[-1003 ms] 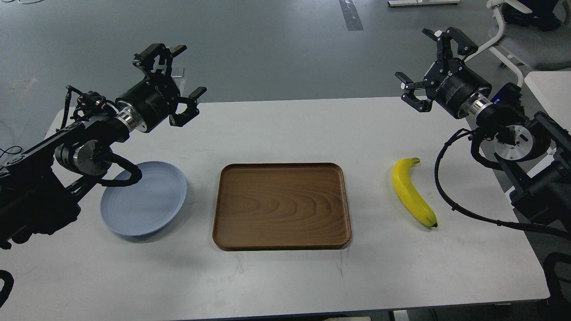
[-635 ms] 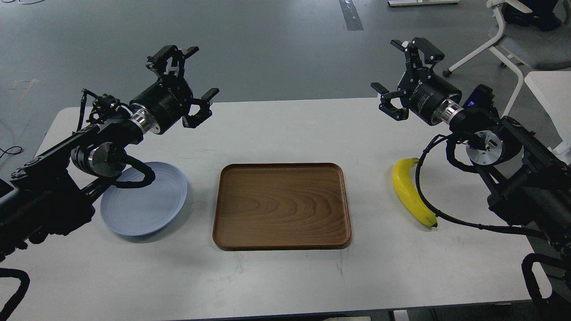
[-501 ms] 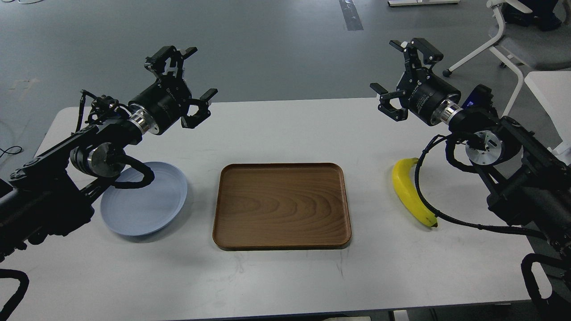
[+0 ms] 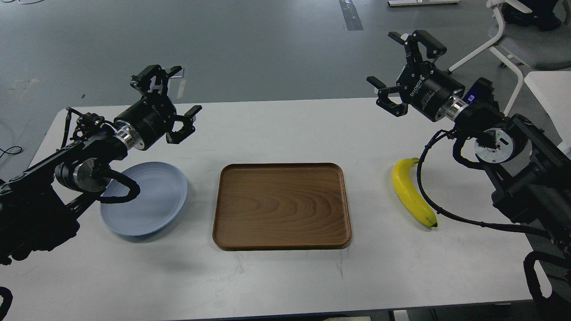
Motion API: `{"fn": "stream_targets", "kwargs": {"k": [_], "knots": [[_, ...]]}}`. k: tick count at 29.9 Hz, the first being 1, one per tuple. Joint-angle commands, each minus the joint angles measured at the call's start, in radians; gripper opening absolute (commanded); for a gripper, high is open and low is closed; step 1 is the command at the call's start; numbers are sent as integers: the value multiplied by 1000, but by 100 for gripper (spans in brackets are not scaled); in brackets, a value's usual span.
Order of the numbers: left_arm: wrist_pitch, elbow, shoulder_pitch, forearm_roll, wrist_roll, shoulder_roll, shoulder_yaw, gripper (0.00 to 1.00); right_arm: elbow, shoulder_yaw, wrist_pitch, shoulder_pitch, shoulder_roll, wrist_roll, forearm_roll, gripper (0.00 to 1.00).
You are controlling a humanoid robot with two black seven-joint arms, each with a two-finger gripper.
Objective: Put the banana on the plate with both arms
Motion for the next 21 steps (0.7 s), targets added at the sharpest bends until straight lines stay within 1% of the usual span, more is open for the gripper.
{"fn": "stream_targets", "kwargs": {"k": [1, 4, 9, 10, 11, 12, 13, 14, 16, 21], "knots": [[0, 3, 2, 0, 0, 1, -13, 98, 1, 6, -5, 3, -3, -26, 2, 100], [2, 3, 2, 2, 0, 1, -13, 98, 1, 15, -19, 6, 4, -43, 2, 100], [3, 6, 2, 18, -2, -7, -2, 98, 0, 14, -80, 12, 20, -44, 2, 100], [5, 6, 2, 20, -12, -10, -2, 98, -2, 14, -95, 14, 21, -46, 2, 100], [9, 6, 2, 26, -35, -10, -2, 98, -2, 14, -102, 14, 23, -50, 2, 100], [11, 7, 2, 31, -49, -10, -2, 98, -2, 12, -103, 15, 23, -55, 2, 100], [11, 15, 2, 37, -69, -12, -1, 98, -2, 6, -106, 19, 26, -72, -1, 100], [9, 19, 2, 40, -74, -13, -1, 98, -3, 2, -106, 25, 26, -81, -3, 100], [3, 33, 2, 41, -74, -18, -1, 98, -3, 0, -108, 38, 26, -93, -1, 100], [2, 88, 2, 40, -67, -27, -1, 98, -20, -41, -131, 74, 27, -98, -6, 100]]}}
